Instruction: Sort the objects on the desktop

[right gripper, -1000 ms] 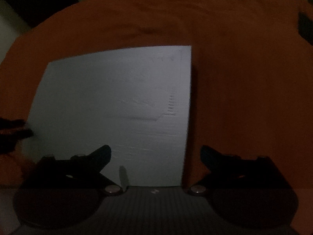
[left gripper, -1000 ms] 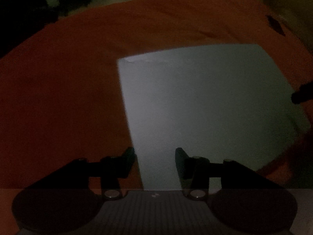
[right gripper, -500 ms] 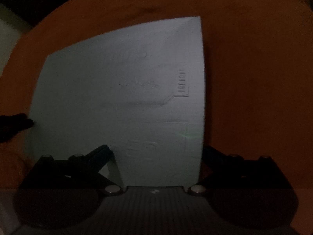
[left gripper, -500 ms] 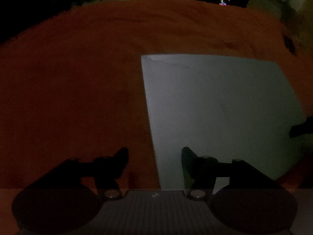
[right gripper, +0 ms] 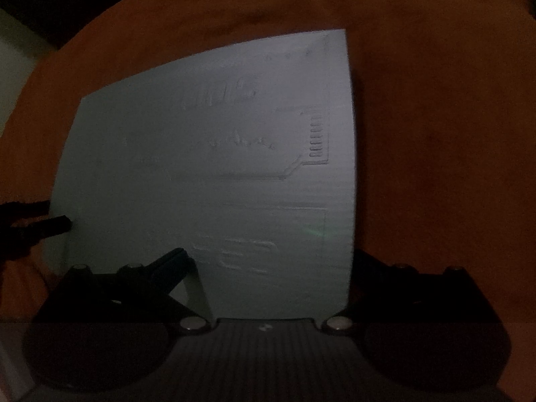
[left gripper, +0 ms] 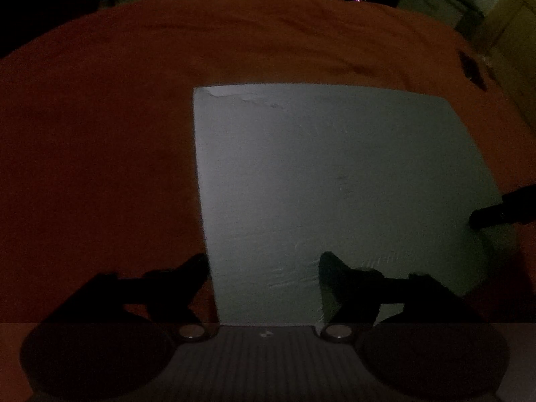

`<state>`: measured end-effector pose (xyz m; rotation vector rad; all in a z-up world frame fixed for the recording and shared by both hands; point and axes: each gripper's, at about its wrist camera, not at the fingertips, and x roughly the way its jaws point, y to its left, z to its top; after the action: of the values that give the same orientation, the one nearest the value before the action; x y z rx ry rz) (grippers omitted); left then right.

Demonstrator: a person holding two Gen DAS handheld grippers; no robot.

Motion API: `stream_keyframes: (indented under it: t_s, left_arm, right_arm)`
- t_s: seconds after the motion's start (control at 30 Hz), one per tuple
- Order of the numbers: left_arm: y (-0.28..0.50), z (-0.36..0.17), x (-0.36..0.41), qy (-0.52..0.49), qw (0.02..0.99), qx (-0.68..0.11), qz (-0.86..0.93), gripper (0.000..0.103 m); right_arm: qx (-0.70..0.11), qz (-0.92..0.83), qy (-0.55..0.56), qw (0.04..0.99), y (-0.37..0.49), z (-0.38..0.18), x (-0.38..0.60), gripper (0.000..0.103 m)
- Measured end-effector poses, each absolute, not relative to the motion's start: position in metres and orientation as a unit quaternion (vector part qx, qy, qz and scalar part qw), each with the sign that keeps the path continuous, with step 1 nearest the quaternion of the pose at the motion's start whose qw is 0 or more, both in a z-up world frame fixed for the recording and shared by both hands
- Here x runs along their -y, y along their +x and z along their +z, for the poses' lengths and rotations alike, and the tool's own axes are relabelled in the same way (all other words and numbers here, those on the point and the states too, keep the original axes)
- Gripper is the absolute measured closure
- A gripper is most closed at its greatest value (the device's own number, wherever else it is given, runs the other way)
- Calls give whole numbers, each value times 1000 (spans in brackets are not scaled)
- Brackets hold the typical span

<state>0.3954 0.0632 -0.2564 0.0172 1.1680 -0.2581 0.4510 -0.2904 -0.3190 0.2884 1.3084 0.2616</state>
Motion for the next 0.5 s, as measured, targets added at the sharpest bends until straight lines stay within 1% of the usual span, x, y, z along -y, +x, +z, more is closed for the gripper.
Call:
stream_keyframes:
  t_s: [0.03, 0.1, 0.33, 0.5]
  left_arm:
    - [399, -256, -65, 4, 828, -548, -122, 43]
    - [404, -255, -68, -4, 831, -542, -122, 44]
    - [397, -221, -76, -21, 848, -518, -113, 45]
    - [382, -204, -70, -16, 854, -509, -111, 46]
  right_arm:
    - [-603, 121, 133, 778, 450, -317, 291, 0]
    - [-598, 124, 134, 780, 449, -308, 291, 0]
    - [-575, 134, 142, 795, 441, -267, 292, 0]
    - [-573, 135, 130, 798, 426, -245, 290, 0]
